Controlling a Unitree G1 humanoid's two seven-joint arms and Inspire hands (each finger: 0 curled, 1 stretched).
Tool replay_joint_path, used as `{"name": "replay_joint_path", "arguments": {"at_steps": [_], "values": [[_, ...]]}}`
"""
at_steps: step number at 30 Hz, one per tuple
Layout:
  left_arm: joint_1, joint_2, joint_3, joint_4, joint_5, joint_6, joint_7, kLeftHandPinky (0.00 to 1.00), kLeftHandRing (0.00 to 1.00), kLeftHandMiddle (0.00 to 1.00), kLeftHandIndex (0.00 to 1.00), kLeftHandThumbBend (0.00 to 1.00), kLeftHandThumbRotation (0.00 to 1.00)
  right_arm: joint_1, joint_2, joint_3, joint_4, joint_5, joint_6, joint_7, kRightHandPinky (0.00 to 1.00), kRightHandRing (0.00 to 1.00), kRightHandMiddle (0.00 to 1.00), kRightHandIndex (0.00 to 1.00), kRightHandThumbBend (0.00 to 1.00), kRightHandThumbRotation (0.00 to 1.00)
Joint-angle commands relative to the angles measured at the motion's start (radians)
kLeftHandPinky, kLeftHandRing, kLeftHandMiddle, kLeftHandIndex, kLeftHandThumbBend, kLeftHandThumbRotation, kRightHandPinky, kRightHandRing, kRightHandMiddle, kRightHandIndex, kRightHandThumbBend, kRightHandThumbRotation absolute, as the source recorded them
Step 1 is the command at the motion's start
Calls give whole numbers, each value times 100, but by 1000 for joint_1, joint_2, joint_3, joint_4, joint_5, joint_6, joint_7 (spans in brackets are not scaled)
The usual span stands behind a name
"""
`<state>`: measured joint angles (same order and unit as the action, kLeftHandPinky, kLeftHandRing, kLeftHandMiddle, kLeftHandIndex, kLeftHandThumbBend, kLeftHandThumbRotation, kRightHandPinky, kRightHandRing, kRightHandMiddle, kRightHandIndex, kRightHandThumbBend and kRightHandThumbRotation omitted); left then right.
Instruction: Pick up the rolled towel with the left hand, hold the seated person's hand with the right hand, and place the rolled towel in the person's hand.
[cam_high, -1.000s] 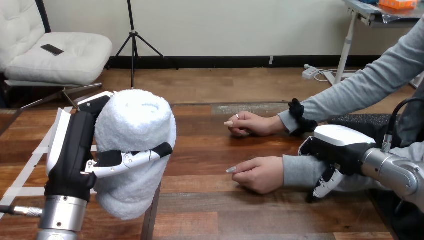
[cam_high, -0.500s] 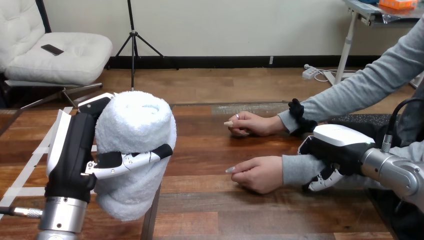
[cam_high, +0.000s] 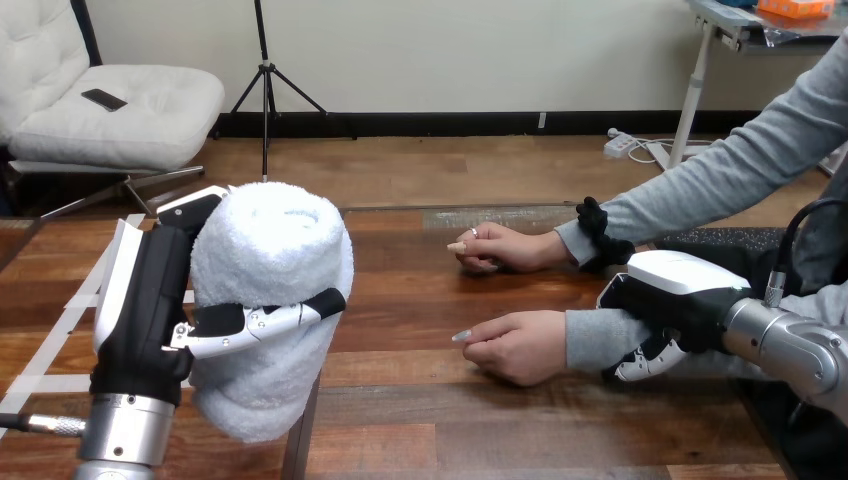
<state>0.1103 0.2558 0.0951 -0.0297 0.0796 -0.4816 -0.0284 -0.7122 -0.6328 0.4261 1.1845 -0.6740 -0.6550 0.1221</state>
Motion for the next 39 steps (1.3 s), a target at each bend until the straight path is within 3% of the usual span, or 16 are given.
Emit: {"name": "replay_joint_path", "arguments": {"at_steps": [1,13,39], "values": [[-43,-14,12,-61,-16,-32,7,34,37,41,42,66,0,-54,6,-15,-7,22,-23,-43,26,30,36,36,48,14],[-45,-13,12,-57,-12,-36,7,33,36,41,42,66,0,-50,7,-21,-9,27,-26,-64,23,28,34,35,46,12],[-45,-15,12,-48,-12,-46,9,33,36,41,42,66,0,-53,10,-32,-5,54,-31,-48,23,28,34,36,46,8]]}}
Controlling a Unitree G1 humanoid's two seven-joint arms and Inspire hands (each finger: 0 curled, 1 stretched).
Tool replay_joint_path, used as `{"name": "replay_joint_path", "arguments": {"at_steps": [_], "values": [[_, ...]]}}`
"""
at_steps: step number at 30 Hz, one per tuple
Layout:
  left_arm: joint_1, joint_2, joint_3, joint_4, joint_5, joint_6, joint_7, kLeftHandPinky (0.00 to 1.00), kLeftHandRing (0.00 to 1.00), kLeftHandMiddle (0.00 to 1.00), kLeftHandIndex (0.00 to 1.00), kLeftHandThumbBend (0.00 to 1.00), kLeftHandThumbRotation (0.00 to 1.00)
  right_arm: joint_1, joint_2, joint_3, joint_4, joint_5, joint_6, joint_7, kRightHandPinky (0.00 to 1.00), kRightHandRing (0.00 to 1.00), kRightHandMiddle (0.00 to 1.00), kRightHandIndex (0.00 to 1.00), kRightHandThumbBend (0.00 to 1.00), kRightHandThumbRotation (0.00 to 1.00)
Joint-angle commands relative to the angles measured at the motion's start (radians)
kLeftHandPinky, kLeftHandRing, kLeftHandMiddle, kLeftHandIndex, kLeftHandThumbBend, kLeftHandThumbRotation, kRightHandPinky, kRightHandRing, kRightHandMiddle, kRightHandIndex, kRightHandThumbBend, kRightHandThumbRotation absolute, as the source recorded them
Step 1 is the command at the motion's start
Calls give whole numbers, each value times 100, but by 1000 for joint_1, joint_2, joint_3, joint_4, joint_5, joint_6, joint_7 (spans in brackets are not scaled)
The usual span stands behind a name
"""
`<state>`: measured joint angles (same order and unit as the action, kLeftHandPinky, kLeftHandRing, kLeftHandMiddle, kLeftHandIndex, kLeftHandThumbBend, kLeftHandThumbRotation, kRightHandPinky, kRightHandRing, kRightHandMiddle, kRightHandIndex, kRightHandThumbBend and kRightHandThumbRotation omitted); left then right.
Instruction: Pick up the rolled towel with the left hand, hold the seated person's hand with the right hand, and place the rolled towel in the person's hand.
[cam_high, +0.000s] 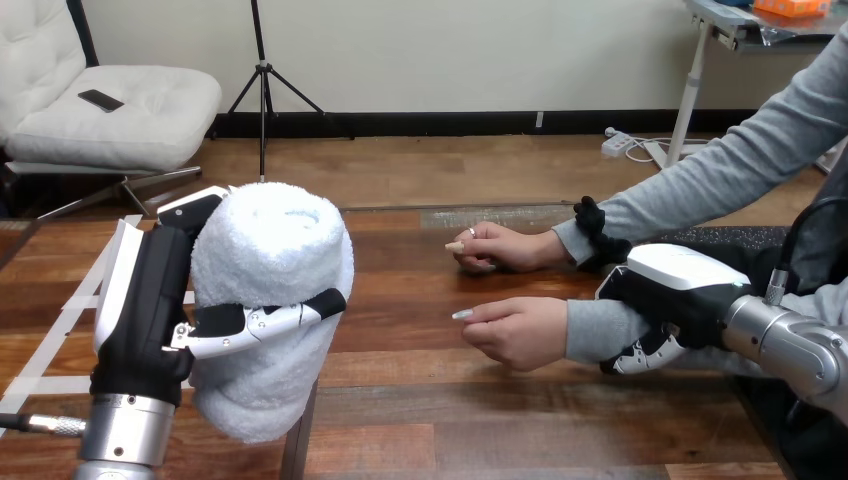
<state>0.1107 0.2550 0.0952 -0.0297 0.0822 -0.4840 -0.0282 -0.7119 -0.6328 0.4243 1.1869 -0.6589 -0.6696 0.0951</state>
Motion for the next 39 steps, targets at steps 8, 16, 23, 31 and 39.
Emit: {"name": "replay_joint_path", "arguments": {"at_steps": [8,16,23,31,39], "values": [[-48,-15,13,-39,-18,-46,8,34,37,41,42,66,0,-53,11,-37,-3,57,-17,-13,23,28,34,35,47,9],[-54,-16,12,-32,-22,-45,7,33,36,41,42,66,0,-52,6,-44,-8,78,-34,-11,22,26,32,34,46,12],[-63,-18,13,-20,-26,-44,7,33,36,41,42,66,0,-54,4,-57,-10,95,-42,-10,19,23,30,31,45,11],[-91,-23,15,6,-23,-63,17,33,36,41,42,67,0,-57,1,-68,-20,111,-48,-6,18,22,28,30,46,11],[-158,-53,22,92,-45,-114,37,31,35,41,42,68,0,-61,0,-87,-24,141,-64,24,17,22,28,29,45,11]]}}
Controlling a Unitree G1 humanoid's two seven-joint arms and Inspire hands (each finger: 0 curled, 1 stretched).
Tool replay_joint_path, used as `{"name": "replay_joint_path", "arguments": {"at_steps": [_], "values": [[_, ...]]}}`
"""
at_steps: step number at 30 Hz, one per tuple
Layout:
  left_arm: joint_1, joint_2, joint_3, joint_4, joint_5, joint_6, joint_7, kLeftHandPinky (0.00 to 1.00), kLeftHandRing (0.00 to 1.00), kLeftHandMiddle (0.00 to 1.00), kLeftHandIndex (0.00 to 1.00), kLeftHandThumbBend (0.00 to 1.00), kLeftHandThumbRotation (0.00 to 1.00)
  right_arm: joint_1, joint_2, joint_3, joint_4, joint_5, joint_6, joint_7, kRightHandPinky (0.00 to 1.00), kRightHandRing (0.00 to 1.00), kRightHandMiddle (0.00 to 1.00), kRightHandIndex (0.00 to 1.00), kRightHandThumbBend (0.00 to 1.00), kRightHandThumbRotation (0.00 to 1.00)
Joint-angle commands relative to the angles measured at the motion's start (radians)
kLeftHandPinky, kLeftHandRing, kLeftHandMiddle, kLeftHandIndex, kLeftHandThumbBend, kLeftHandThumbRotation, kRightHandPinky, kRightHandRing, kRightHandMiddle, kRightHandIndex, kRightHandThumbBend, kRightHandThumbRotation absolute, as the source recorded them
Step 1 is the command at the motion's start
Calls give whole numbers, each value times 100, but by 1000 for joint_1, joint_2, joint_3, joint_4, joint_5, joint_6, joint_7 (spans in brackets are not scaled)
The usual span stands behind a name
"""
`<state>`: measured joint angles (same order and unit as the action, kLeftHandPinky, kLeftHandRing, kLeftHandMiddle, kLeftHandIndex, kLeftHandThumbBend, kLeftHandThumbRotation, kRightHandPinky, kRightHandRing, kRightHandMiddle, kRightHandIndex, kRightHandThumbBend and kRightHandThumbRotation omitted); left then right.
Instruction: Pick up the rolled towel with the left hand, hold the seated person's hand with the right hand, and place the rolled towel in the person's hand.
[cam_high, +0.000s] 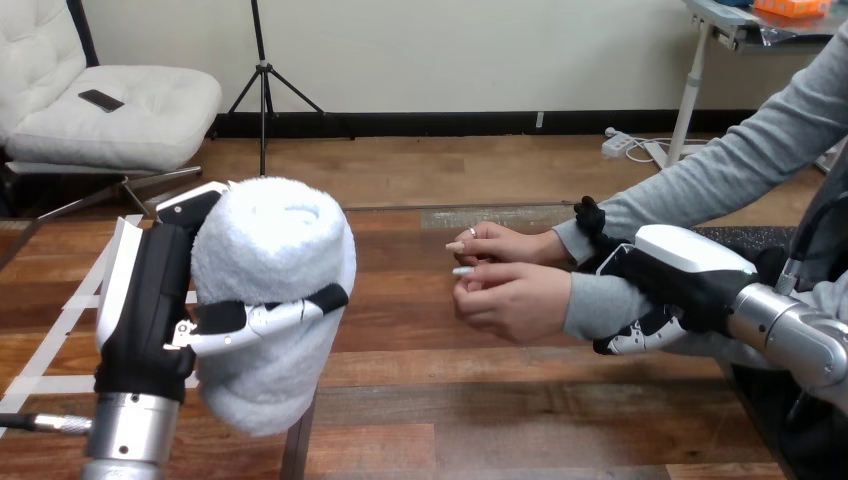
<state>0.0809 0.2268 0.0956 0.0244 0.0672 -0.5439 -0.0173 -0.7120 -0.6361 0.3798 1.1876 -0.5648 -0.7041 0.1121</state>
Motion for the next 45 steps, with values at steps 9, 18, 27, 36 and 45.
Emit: {"name": "replay_joint_path", "arguments": {"at_steps": [9,18,27,36,45], "values": [[-220,-26,28,169,-35,-130,36,33,36,41,43,65,0,-61,2,-54,-35,72,-35,25,17,21,27,28,45,12],[-312,-20,26,284,-55,-174,24,35,38,42,43,62,0,-63,6,-62,-39,80,-31,39,18,22,28,29,45,12],[-411,-13,27,407,-65,-208,10,34,37,42,42,61,0,-63,8,-67,-43,86,-36,48,18,23,28,30,45,11],[-505,-8,28,519,-49,-224,23,33,36,40,41,62,0,-60,13,-73,-41,88,-45,51,19,23,29,30,46,9],[-583,-8,25,612,-52,-230,14,32,35,39,40,61,0,-59,13,-70,-45,83,-40,50,19,23,29,31,46,8]]}}
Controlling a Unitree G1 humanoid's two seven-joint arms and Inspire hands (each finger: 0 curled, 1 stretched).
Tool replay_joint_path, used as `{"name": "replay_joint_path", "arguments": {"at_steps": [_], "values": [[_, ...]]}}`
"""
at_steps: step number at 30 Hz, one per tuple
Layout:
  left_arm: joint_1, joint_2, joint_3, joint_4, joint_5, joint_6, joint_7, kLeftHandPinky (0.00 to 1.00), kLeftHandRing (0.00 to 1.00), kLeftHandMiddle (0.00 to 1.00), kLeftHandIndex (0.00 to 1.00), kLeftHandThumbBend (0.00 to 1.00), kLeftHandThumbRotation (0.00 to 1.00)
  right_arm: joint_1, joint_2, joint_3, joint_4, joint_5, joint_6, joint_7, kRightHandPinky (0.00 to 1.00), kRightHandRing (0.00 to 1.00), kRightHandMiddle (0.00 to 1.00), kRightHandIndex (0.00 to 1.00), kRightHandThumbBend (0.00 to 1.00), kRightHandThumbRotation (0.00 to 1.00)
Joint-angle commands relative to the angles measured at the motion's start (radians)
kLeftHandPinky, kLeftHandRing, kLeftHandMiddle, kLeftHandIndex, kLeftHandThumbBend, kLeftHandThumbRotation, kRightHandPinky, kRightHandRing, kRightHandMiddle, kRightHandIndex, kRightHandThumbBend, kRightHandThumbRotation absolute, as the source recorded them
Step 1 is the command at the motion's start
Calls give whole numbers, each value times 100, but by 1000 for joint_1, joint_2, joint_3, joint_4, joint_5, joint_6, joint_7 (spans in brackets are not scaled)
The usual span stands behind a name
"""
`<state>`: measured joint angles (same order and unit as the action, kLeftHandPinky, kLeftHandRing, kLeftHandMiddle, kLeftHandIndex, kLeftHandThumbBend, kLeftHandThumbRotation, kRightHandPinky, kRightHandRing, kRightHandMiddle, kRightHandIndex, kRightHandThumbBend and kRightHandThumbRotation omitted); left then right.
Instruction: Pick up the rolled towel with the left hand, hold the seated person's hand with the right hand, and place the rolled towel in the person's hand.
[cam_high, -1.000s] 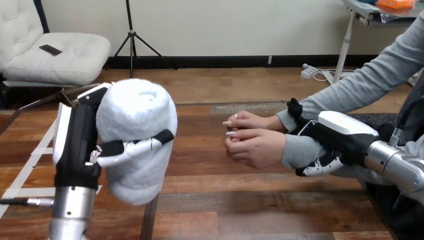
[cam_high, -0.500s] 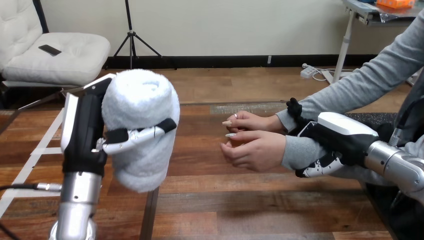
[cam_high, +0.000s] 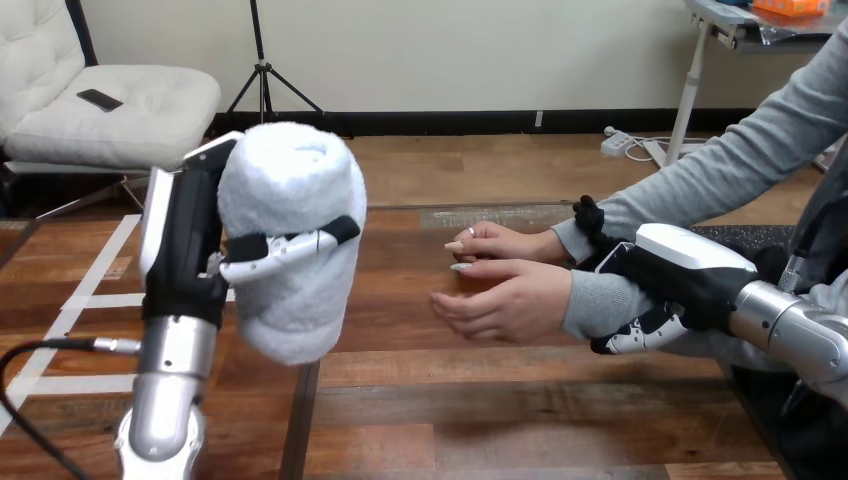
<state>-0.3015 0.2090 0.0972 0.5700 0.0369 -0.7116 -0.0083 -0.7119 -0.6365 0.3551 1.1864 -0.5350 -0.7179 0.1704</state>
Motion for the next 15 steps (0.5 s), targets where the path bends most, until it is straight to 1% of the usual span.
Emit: {"name": "replay_joint_path", "arguments": {"at_steps": [1,8,15], "values": [[-206,10,23,74,-23,-65,4,32,35,39,40,61,0,-59,14,-46,-45,53,-26,-8,19,23,29,31,46,7],[-248,9,20,130,-15,-78,9,32,36,40,41,61,0,-55,14,-48,-48,56,-29,-9,19,23,29,31,45,6],[-277,5,20,177,-20,-99,5,32,36,40,41,61,0,-53,13,-50,-49,57,-36,-11,19,23,29,30,45,1]]}}
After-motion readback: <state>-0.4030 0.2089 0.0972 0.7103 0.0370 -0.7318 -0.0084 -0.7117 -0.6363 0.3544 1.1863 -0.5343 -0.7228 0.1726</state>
